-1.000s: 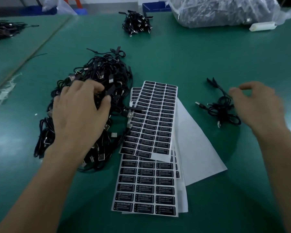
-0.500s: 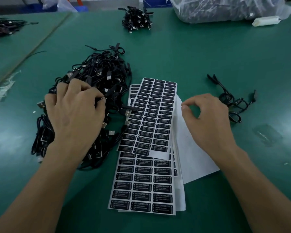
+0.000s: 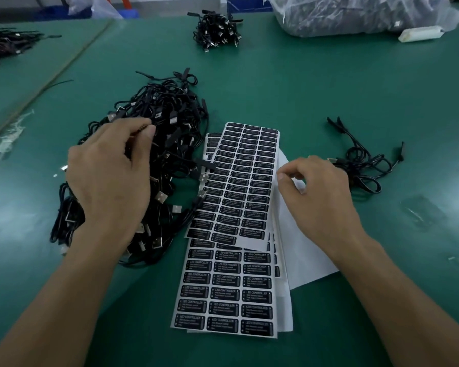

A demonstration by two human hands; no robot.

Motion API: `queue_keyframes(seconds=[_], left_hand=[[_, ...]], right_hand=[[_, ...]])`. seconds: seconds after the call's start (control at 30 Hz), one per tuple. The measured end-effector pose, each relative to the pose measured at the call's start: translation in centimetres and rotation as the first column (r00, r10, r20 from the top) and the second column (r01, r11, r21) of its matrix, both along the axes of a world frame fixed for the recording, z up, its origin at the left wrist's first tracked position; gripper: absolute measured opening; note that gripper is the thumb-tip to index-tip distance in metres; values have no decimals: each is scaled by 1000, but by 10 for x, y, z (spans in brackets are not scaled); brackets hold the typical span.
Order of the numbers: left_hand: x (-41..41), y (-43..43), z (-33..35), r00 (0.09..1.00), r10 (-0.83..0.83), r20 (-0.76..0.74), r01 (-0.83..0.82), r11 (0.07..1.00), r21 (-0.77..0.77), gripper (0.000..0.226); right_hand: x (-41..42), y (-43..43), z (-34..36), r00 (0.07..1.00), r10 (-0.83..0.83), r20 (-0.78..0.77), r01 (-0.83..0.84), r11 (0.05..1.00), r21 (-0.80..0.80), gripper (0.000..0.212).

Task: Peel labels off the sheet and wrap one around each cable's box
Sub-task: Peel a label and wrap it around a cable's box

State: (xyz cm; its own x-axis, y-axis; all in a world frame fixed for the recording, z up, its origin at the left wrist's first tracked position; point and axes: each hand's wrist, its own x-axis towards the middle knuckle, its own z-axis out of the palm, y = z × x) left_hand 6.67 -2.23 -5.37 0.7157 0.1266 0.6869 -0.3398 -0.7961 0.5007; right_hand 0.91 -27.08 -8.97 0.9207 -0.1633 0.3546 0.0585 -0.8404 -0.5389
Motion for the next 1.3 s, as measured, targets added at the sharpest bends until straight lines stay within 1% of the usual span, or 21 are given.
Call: queue_keyframes(seconds=[0.07,0.13,0.2,0.23,0.27,0.3,0.37,0.4,0.43,0.53,0.6,0.67,0.83,0.9,1.0,1.07,1.13,1.2,1.3], left_hand=[[0,-2,-2,999,30,-32,-25,989,147,24],[0,-4,-4,997,49,-53,-32,959,280,36],[0,-5,-2,996,71,-56,-47,937,345,50],[1,-6,1,994,84,-66,-55,930,362,52],[2,-7,2,993,94,-76,-59,925,375,50],[2,-8,4,991,104,-86,-63,920,386,42],[2,-8,6,984,147,-100,-92,904,418,19],[2,-7,6,976,183,-117,-114,889,443,12],[3,-6,7,962,228,-148,-133,868,478,11],[3,-3,9,904,363,-227,-163,781,602,28],[4,-2,13,885,401,-237,-165,746,645,32],[3,-3,15,880,406,-245,-153,731,665,31],[5,-4,11,894,373,-248,-109,718,688,32],[5,-2,7,915,324,-242,-85,739,669,33],[1,-3,2,952,245,-181,-105,821,561,33],[-3,-7,4,966,231,-117,-156,880,448,31],[-6,-11,11,972,210,-105,-163,927,338,26],[-7,-13,13,976,190,-111,-152,948,281,21],[-9,-12,11,982,164,-91,-136,957,257,23]], right_hand=[[0,0,-1,1000,4,6,-4,1000,4,14],[1,-1,-2,1000,12,2,-12,1000,9,14],[1,-1,-3,1000,24,-9,-24,1000,6,14],[1,-2,-3,1000,29,-11,-29,1000,4,14],[2,-2,-4,999,33,-11,-33,999,5,14],[2,-2,-4,999,36,-8,-36,999,9,14],[2,-1,-4,999,36,-5,-36,999,20,15],[1,-1,-3,999,34,-3,-34,999,22,15],[1,-2,-3,999,33,-2,-33,999,21,15],[0,-2,-3,999,33,-3,-33,999,32,15],[0,-3,-3,999,38,-8,-38,998,47,15],[-1,-3,-3,999,43,-11,-42,997,61,15],[-1,-3,-4,999,49,-7,-48,996,79,14],[-1,-2,-4,999,51,-9,-50,995,81,14],[-1,-2,-4,999,48,-6,-48,997,63,14],[-1,-2,-5,999,47,0,-47,997,57,14],[0,-1,-5,999,49,2,-49,997,53,15],[0,0,-5,999,48,0,-48,997,57,15],[-1,0,-5,999,48,5,-48,997,62,15]])
